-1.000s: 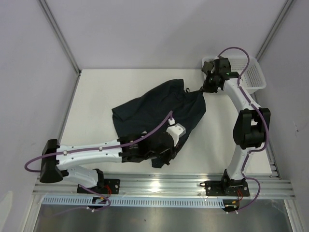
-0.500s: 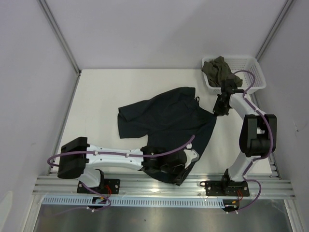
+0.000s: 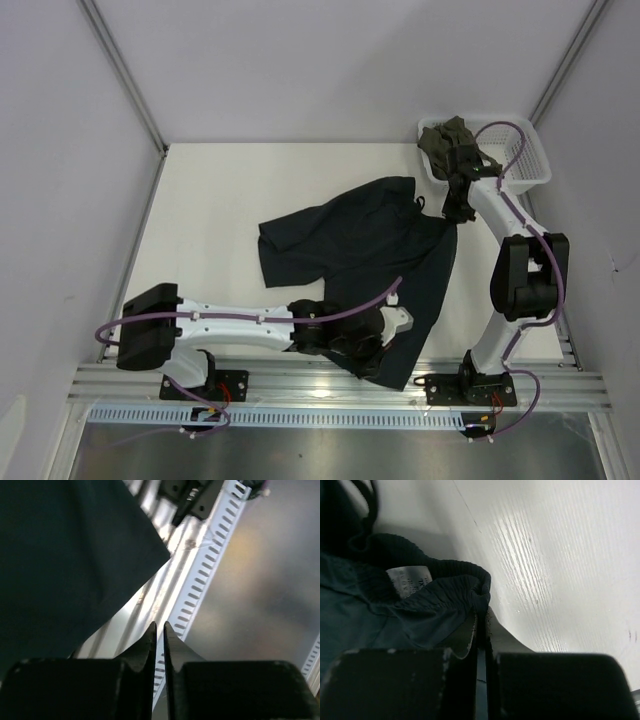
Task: Fold and stack the shorts
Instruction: Flatten the shorts out
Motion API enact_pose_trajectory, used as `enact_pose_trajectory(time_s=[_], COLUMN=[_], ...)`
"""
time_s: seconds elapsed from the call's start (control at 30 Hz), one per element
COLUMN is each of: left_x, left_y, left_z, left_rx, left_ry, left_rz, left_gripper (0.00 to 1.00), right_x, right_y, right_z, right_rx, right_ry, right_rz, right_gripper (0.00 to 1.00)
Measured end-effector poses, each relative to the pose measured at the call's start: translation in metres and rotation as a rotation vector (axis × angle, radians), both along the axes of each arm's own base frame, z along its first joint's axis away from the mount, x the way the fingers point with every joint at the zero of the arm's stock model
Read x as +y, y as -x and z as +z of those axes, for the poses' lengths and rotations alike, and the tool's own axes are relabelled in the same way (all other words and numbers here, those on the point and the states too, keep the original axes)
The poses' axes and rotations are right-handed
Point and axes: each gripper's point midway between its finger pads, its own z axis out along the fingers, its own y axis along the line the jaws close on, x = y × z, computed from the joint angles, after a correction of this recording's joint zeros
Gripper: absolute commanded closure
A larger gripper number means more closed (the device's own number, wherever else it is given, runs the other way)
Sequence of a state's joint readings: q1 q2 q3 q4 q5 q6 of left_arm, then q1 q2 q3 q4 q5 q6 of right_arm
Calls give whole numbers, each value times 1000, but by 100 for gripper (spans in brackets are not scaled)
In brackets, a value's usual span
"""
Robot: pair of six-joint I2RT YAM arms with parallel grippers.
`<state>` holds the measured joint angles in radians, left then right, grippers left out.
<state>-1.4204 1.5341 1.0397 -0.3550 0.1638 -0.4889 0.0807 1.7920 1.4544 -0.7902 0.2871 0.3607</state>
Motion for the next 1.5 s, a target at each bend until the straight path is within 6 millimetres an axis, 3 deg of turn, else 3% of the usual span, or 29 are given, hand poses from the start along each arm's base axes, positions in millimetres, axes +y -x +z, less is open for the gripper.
enact_pose_trajectory(time_s=[0.1,0.17,0.2,0.23,0.33,0.47,0.6,0.63,0.73,0.87,0.97,1.03,1.27,1.37,1.5], left_x=[11,27,36,47,81,129,168,178,183,177,172,170,175,170,168], left_y=[-25,-58,-80,-103,-166,-224,-262,-272,-290,-319,-336,-342,-355,-373,-396], left_z=[0,2,5,9,23,41,50,52,59,50,32,18,-1,-4,-15], left_rx=[0,1,-8,-24,-91,-168,-231,-258,-315,-371,-389,-396,-452,-472,-478], left_ry=[7,12,15,14,14,2,-44,-72,-122,-206,-285,-332,-433,-441,-464], left_rz=[74,175,240,315,530,762,912,947,975,970,935,902,837,831,821], left_gripper=[75,67,66,62,57,52,44,38,29,29,30,30,32,35,39], right_x=[5,2,-2,-7,-25,-41,-37,-32,-7,46,84,107,148,163,192], right_y=[-8,-4,-1,3,21,38,32,28,16,6,11,22,85,117,143], right_z=[13,13,11,7,-9,-18,3,13,45,65,49,27,-43,-51,-41], right_rx=[-24,-13,-2,11,66,107,28,-12,-149,-268,-268,-239,-180,-193,-237], right_ry=[61,88,99,107,133,147,120,102,37,-54,-117,-165,-313,-377,-443], right_rz=[5,-5,-17,-32,-76,-118,-114,-103,-43,95,194,252,316,352,434], right_gripper=[96,83,71,48,33,31,31,32,32,33,35,38,45,47,47])
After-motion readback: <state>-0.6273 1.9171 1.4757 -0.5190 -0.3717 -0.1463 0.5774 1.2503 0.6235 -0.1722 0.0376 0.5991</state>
